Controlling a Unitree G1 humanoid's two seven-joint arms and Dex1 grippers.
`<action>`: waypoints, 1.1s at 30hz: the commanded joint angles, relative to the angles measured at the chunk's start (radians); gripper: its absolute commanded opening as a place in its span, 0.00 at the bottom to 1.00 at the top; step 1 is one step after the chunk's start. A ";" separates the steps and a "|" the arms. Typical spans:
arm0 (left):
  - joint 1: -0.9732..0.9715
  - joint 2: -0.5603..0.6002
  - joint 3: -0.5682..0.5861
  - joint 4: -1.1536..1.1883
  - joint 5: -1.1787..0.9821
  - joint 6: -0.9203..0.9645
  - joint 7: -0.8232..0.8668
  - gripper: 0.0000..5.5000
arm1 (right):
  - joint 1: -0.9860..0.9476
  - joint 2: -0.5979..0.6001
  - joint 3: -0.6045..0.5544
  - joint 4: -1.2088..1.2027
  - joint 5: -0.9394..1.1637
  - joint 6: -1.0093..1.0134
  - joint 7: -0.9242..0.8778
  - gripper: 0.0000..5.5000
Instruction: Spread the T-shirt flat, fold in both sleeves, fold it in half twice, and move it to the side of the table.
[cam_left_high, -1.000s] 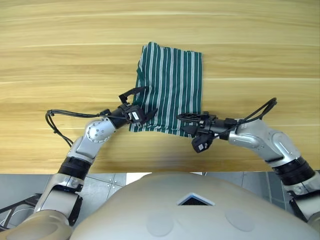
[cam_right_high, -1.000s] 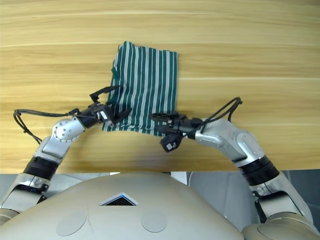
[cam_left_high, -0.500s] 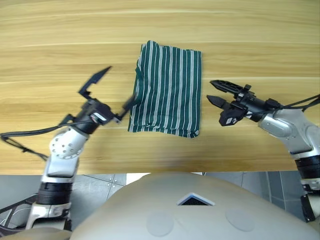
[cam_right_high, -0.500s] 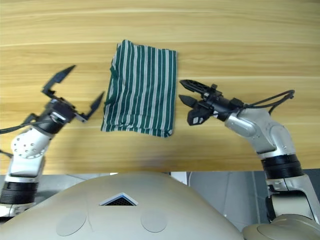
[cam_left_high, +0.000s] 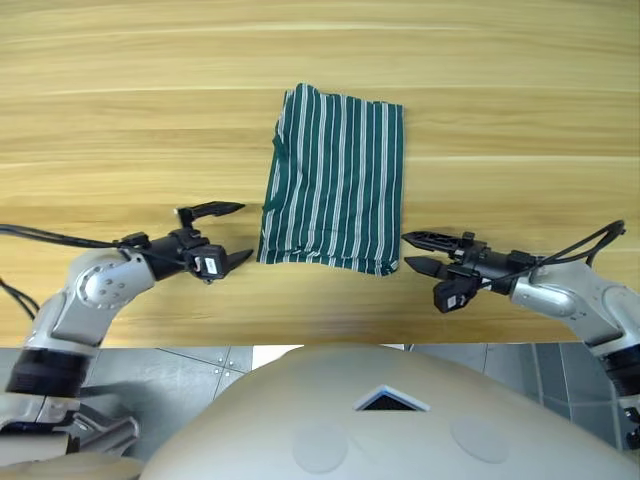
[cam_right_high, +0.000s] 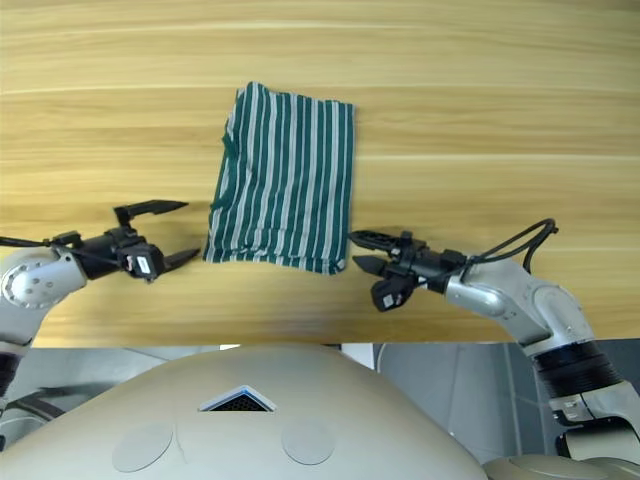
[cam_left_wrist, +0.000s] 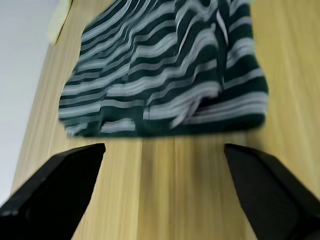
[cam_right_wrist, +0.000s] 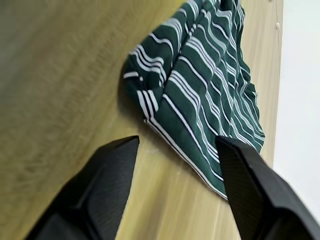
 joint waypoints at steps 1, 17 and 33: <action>-0.034 -0.014 -0.102 0.084 0.044 0.011 -0.077 0.81 | 0.020 -0.009 0.002 -0.007 -0.004 0.011 0.027 0.52; -0.166 -0.045 -0.267 0.193 0.003 -0.120 -0.110 0.73 | -0.068 0.026 0.066 0.035 -0.030 -0.017 0.042 0.52; -0.133 -0.063 -0.280 0.189 -0.012 -0.162 -0.073 0.37 | -0.152 0.049 0.099 0.162 -0.031 -0.020 0.028 0.52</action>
